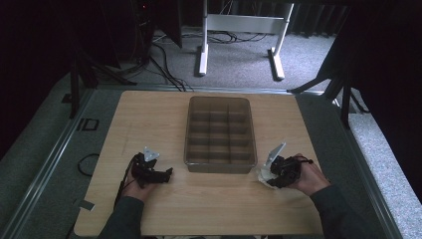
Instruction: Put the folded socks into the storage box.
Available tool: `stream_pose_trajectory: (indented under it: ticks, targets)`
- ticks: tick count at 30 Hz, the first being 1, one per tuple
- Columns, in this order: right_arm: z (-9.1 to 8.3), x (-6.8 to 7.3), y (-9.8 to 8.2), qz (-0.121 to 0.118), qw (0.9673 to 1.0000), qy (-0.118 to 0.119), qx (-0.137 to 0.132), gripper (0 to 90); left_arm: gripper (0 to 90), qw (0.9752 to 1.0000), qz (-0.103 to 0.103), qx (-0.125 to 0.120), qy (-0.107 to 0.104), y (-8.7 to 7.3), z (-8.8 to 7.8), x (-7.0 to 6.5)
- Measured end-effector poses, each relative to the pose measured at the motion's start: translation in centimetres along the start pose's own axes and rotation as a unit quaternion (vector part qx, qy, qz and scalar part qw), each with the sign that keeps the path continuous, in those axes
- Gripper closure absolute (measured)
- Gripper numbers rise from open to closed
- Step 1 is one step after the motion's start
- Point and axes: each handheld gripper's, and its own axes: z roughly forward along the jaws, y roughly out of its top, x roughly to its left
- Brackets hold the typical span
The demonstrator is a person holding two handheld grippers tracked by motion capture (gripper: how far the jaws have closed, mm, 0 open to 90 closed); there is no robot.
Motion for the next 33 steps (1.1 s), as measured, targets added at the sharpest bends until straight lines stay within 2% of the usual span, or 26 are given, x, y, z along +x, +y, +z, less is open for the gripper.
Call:
stream_pose_trajectory:
  ticks: [33]
  targets:
    - [-2.0, -0.5, 0.3, 0.001, 0.9999, -0.002, -0.011, 65.0, 6.6, 1.0000, 0.000, 0.000, 0.000, 0.0, 0.0, 0.0]
